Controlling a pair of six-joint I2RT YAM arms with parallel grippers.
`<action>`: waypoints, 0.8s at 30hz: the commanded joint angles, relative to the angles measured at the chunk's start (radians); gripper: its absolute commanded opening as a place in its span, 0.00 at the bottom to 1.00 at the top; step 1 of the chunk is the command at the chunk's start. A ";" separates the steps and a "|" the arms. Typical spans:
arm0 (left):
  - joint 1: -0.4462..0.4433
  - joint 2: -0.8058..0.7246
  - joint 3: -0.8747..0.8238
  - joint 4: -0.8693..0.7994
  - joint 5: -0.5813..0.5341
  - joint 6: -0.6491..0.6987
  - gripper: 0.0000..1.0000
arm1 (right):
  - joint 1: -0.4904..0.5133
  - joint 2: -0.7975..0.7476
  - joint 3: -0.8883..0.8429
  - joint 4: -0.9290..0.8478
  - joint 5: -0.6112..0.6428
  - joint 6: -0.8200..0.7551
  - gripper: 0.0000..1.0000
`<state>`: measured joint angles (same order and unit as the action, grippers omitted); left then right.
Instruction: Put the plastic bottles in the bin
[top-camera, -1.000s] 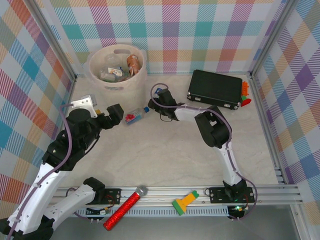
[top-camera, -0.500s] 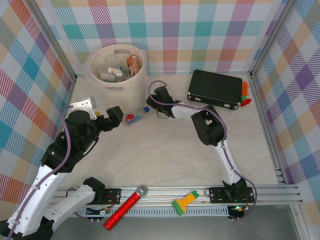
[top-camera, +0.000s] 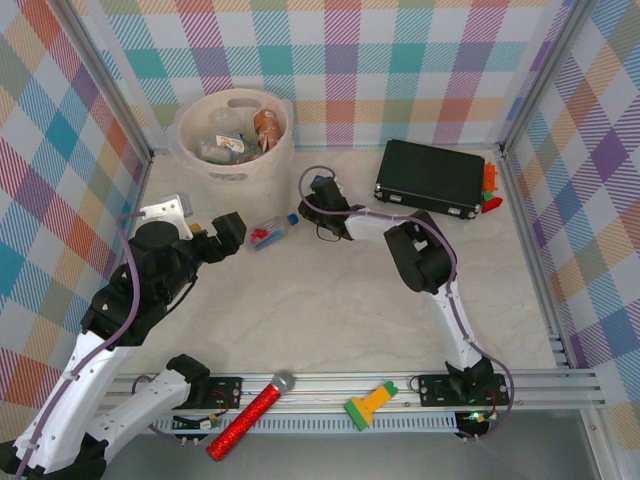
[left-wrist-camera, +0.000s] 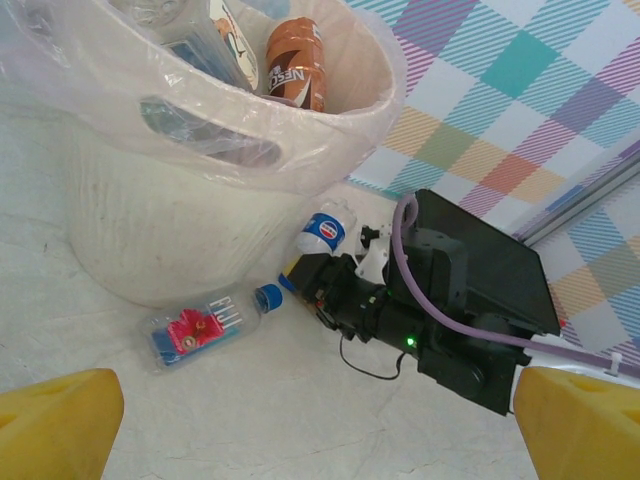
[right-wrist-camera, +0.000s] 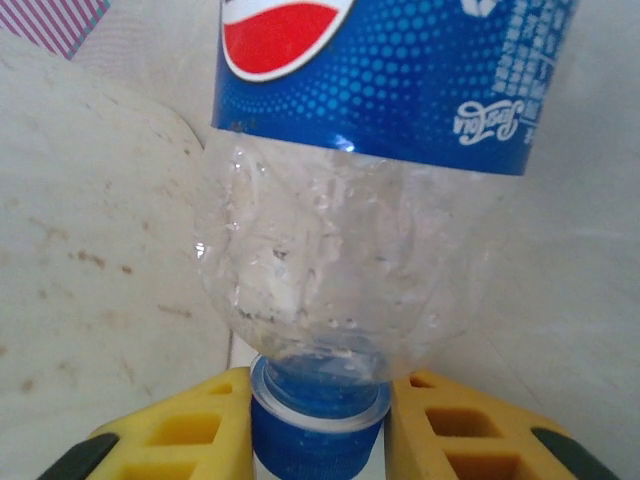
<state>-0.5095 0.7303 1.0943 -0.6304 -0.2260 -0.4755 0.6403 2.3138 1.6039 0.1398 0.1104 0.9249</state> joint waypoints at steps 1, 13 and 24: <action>-0.011 0.002 -0.004 -0.001 0.010 -0.008 1.00 | -0.007 -0.112 -0.084 0.046 -0.015 -0.050 0.29; -0.011 0.106 -0.018 0.122 0.109 -0.077 1.00 | 0.016 -0.487 -0.409 0.121 -0.102 -0.315 0.29; -0.011 0.304 0.058 0.209 0.267 -0.074 0.98 | 0.163 -0.753 -0.561 0.067 -0.109 -0.653 0.30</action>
<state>-0.5102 1.0126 1.1053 -0.4755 -0.0242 -0.5468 0.7792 1.6112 1.0653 0.2108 0.0162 0.4000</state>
